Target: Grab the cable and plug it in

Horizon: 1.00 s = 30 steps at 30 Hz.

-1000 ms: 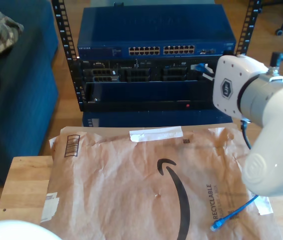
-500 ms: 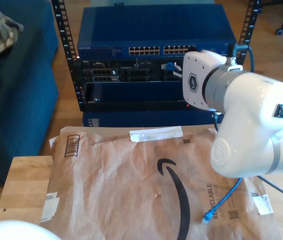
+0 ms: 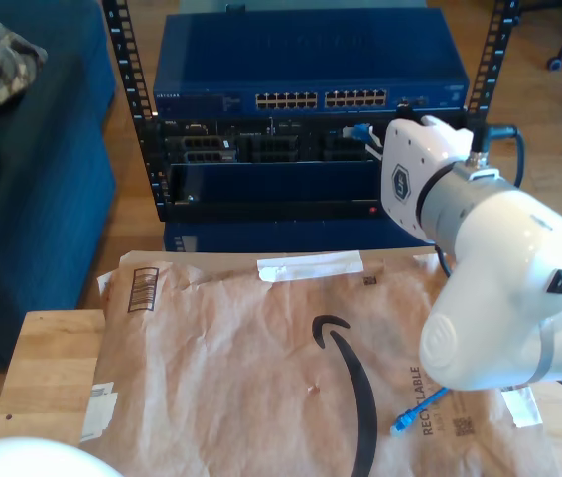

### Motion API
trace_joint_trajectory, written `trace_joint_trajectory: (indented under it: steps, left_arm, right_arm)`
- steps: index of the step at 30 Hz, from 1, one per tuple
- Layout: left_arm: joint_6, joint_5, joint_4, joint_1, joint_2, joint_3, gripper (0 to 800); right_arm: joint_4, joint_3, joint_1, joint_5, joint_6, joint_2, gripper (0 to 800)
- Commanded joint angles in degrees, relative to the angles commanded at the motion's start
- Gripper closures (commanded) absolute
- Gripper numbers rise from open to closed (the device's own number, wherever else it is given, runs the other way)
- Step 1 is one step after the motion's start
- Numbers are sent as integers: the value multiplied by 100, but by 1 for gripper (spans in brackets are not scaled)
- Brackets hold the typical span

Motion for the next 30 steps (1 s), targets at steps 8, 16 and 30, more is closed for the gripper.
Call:
trace_joint_trajectory:
  steps: [8, 16, 30]
  left_arm:
    - [0, 0, 0, 0, 0, 0, 0]
    - [0, 0, 0, 0, 0, 0, 0]
    - [0, 0, 0, 0, 0, 0, 0]
  right_arm:
    - [44, -202, 26, -141, -18, 35, 800]
    - [167, -782, 18, -1275, 53, 1433, 800]
    - [941, -1670, 369, -2075, 264, 2435, 800]
